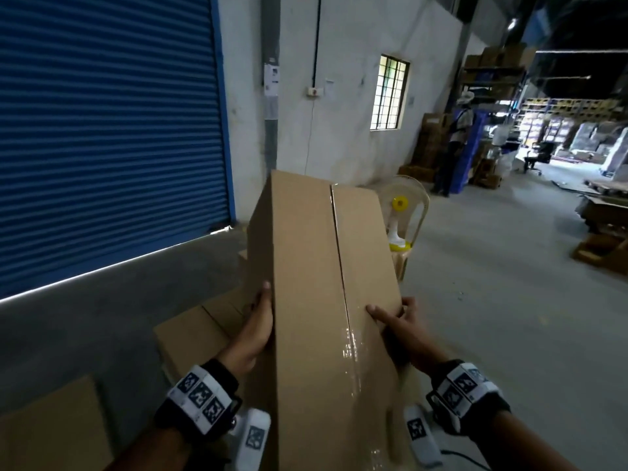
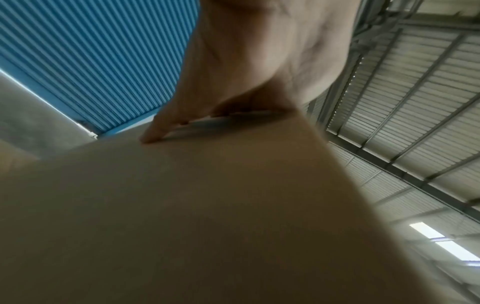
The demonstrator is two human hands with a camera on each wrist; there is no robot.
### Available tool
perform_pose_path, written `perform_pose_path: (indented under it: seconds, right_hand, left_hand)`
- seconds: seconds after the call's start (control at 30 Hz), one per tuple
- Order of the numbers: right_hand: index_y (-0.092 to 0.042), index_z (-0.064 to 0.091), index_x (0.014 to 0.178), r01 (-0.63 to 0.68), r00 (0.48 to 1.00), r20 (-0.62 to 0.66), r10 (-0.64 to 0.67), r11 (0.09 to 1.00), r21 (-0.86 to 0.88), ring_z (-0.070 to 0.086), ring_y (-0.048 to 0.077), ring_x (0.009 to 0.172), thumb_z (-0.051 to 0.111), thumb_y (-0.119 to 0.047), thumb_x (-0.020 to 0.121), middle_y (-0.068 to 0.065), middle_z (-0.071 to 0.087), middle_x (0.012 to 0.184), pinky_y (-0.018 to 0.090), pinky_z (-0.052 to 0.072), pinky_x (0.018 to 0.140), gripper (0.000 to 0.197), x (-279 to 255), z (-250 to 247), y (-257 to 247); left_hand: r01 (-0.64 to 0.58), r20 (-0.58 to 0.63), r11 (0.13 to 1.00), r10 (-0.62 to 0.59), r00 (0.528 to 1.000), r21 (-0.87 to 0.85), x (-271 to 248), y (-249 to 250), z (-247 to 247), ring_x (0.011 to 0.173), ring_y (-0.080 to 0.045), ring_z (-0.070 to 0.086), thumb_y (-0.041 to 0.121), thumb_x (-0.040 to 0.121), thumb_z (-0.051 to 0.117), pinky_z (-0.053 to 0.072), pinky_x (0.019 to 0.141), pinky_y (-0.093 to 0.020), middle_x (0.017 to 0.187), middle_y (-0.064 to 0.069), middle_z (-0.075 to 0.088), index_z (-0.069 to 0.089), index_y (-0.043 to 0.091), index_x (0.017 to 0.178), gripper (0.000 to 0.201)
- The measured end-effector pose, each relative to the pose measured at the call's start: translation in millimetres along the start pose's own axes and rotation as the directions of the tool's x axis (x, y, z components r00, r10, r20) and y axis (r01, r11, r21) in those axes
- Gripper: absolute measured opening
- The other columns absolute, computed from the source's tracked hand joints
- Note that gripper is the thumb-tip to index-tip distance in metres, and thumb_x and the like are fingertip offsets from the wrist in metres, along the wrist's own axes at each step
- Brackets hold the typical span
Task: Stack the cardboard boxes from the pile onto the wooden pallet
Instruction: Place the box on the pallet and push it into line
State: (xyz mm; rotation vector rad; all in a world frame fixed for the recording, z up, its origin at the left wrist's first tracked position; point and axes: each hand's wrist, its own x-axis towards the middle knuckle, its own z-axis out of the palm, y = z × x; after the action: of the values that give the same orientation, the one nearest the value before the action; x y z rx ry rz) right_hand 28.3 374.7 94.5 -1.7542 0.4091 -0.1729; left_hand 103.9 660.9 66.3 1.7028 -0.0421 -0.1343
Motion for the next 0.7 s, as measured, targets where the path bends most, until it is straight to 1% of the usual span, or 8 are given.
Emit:
perform_pose_path:
  seconds: [0.07,0.17,0.3,0.37,0.5,0.6,0.63,0.7]
  right_hand:
    - [-0.022,0.040,0.127,0.006,1.000,0.013,-0.006,1.000,-0.007,0.060,0.017,0.100,0.085,-0.062,0.057,0.002,0.059,0.119,0.044,0.054,0.091,0.093,28.4,2.8,1.0]
    - [-0.020,0.037,0.131,0.008,0.998,0.059,-0.006,0.999,-0.035,0.055,0.015,0.098,0.081,-0.040,0.078,-0.002,0.054,0.116,0.030,0.046,0.081,0.072,65.4,10.0,5.1]
    - [-0.019,0.048,0.132,0.049,0.985,0.169,-0.036,0.996,-0.075,0.060,0.019,0.108,0.082,-0.052,0.072,-0.002,0.062,0.122,0.039,0.051,0.093,0.077,129.9,26.7,17.5]
    - [-0.020,0.053,0.125,0.057,0.964,0.264,-0.026,0.992,-0.109,0.062,0.017,0.103,0.079,-0.056,0.070,-0.004,0.064,0.114,0.042,0.053,0.092,0.070,164.5,31.8,25.5]
    - [-0.018,0.058,0.116,0.061,0.894,0.447,-0.022,0.995,-0.073,0.065,0.017,0.095,0.073,-0.027,0.087,0.000,0.068,0.106,0.035,0.055,0.080,0.033,221.1,30.8,30.1]
    - [-0.012,0.060,0.124,-0.016,0.827,0.562,0.020,1.000,-0.012,0.068,0.031,0.101,0.066,-0.008,0.087,0.010,0.072,0.109,0.051,0.057,0.089,0.037,271.8,26.1,24.6]
    - [-0.012,0.060,0.126,-0.024,0.802,0.597,0.013,1.000,0.010,0.068,0.032,0.103,0.065,-0.005,0.086,0.010,0.072,0.110,0.052,0.056,0.091,0.041,286.7,25.7,20.4]
    - [-0.019,0.060,0.127,0.002,0.738,0.674,-0.041,0.998,0.058,0.066,0.031,0.108,0.065,-0.003,0.087,0.008,0.072,0.114,0.049,0.055,0.093,0.043,313.2,29.0,10.3]
  left_hand:
    - [0.017,-0.007,0.999,-0.017,1.000,-0.039,8.3,11.9,16.7,0.120,-0.019,0.063,0.083,0.091,0.019,0.046,0.107,-0.047,0.128,-0.001,0.068,0.055,0.034,0.140,0.078]
    - [0.071,-0.121,0.991,-0.085,0.989,-0.117,30.2,1.9,28.0,0.115,-0.024,0.065,0.081,0.093,0.023,0.049,0.104,-0.051,0.125,-0.005,0.069,0.061,0.028,0.135,0.077]
    - [0.148,-0.354,0.978,-0.192,0.915,-0.148,82.8,-46.5,20.7,0.105,-0.034,0.065,0.088,0.081,0.027,0.053,0.095,-0.056,0.125,-0.016,0.064,0.062,0.018,0.125,0.090]
    - [0.187,-0.459,0.973,-0.230,0.858,-0.139,112.4,-90.7,13.5,0.108,-0.037,0.063,0.091,0.074,0.024,0.050,0.097,-0.061,0.126,-0.017,0.062,0.060,0.018,0.124,0.095]
    - [0.172,-0.484,0.969,-0.238,0.842,-0.178,108.0,-92.0,34.2,0.125,-0.030,0.058,0.101,0.067,0.036,0.044,0.107,-0.059,0.143,-0.006,0.057,0.054,0.030,0.140,0.104]
    - [0.120,-0.437,0.987,-0.155,0.886,-0.107,86.8,-23.8,84.5,0.136,-0.013,0.045,0.071,0.090,0.055,0.034,0.117,-0.041,0.152,0.014,0.043,0.036,0.033,0.153,0.077]
    - [0.096,-0.422,0.991,-0.128,0.898,-0.096,87.6,-13.8,92.9,0.134,-0.009,0.044,0.054,0.096,0.057,0.034,0.116,-0.036,0.149,0.018,0.042,0.031,0.034,0.154,0.066]
    - [0.050,-0.387,0.997,-0.072,0.919,-0.066,90.5,-0.2,98.3,0.133,-0.007,0.048,0.045,0.097,0.061,0.037,0.115,-0.036,0.148,0.019,0.046,0.030,0.037,0.152,0.064]
